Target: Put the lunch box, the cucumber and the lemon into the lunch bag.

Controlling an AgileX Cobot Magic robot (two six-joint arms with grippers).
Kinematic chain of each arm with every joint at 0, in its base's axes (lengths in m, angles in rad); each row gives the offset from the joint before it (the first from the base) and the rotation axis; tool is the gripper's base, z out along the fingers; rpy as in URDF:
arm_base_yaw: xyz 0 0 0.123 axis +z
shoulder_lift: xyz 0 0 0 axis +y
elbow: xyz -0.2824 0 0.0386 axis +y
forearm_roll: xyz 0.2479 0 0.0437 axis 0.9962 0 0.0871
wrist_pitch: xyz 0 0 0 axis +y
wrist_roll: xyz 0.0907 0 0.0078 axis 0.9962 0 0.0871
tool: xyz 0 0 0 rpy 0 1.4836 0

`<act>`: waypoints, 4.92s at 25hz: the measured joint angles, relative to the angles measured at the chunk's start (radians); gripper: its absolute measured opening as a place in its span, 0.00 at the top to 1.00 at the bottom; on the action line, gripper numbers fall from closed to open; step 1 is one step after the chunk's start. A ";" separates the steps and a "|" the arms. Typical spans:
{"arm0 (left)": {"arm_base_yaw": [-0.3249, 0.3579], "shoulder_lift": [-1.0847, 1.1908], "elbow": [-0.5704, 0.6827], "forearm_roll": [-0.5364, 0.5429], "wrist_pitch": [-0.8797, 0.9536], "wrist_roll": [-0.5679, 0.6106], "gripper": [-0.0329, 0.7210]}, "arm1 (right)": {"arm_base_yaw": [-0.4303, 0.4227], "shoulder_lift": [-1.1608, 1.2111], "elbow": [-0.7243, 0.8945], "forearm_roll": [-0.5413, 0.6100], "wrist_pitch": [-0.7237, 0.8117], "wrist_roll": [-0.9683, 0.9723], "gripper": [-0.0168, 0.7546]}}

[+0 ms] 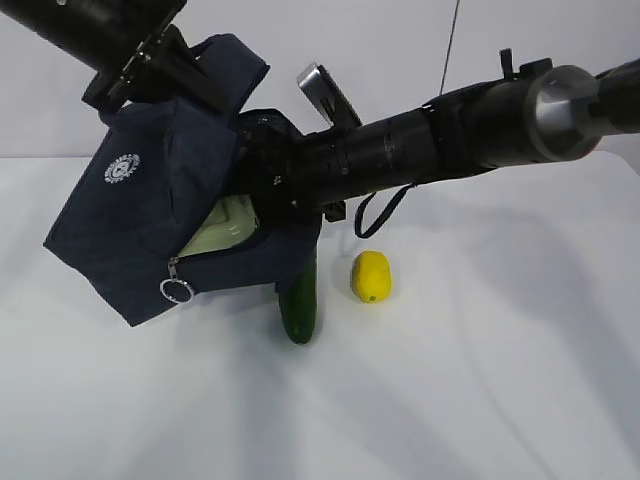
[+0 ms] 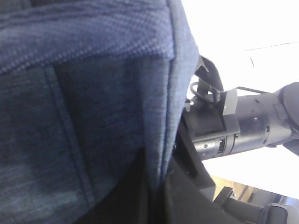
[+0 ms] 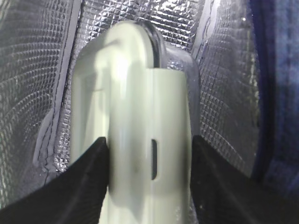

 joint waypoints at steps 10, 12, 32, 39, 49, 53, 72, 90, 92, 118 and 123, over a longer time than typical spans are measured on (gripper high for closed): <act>0.000 0.000 0.000 -0.012 0.000 0.000 0.96 | 0.000 0.000 0.000 0.000 0.002 0.004 0.48; 0.000 0.000 0.000 -0.016 0.000 0.000 0.96 | 0.000 0.000 0.000 0.000 0.002 0.004 0.48; 0.001 0.066 0.000 -0.027 0.000 0.015 0.96 | 0.000 0.002 0.000 0.000 0.002 0.004 0.48; 0.001 0.099 0.000 -0.047 -0.004 0.027 0.96 | 0.000 0.002 0.000 -0.034 -0.023 0.004 0.48; 0.001 0.105 0.000 -0.072 -0.008 0.047 0.96 | 0.000 0.021 0.000 -0.041 -0.041 0.004 0.48; 0.001 0.105 0.000 -0.073 -0.012 0.048 0.96 | 0.000 0.021 -0.005 -0.037 -0.027 0.004 0.43; 0.036 0.113 0.000 -0.083 -0.015 0.034 0.96 | -0.014 0.009 -0.010 -0.062 0.117 0.008 0.41; 0.088 0.113 -0.002 0.157 -0.015 -0.045 0.96 | -0.036 -0.058 -0.264 -0.613 0.288 0.262 0.40; 0.088 0.113 -0.002 0.196 -0.015 -0.052 0.96 | -0.036 -0.058 -0.307 -0.690 0.317 0.308 0.40; 0.088 0.113 -0.008 0.312 -0.015 -0.068 0.96 | 0.001 0.034 -0.389 -1.155 0.369 0.647 0.39; 0.088 0.113 -0.008 0.331 -0.015 -0.068 0.96 | 0.001 0.086 -0.393 -1.162 0.334 0.658 0.32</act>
